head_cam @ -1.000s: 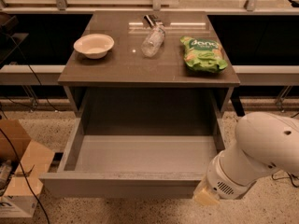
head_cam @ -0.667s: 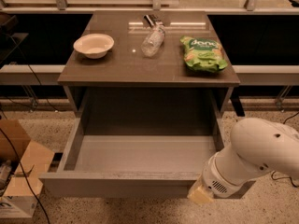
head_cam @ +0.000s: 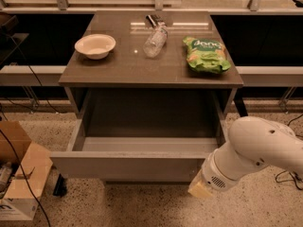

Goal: Close top drawer

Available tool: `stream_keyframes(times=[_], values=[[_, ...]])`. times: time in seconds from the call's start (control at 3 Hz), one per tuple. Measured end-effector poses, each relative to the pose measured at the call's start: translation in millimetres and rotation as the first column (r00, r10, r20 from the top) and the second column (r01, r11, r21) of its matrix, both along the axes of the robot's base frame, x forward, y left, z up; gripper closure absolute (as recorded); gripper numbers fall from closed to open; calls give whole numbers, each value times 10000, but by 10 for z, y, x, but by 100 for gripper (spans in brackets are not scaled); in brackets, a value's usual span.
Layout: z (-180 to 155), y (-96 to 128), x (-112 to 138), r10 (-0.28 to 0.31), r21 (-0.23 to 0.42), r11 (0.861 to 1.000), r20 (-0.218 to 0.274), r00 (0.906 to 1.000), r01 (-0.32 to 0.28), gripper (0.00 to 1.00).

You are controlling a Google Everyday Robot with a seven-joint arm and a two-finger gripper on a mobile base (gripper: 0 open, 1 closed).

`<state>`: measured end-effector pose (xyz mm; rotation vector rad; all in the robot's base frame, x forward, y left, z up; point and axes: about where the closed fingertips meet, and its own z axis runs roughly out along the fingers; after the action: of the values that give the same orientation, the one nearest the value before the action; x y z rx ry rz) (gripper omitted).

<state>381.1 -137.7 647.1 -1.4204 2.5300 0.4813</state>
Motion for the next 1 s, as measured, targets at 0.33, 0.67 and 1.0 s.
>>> stream_keyframes(times=[0.33, 0.67, 1.0], values=[[14, 119, 171, 12, -71, 10000, 698, 9976, -7, 100], [45, 298, 628, 168, -36, 9999, 1768, 9841, -164, 100], [46, 298, 628, 170, -35, 9999, 1779, 9839, -166, 100]])
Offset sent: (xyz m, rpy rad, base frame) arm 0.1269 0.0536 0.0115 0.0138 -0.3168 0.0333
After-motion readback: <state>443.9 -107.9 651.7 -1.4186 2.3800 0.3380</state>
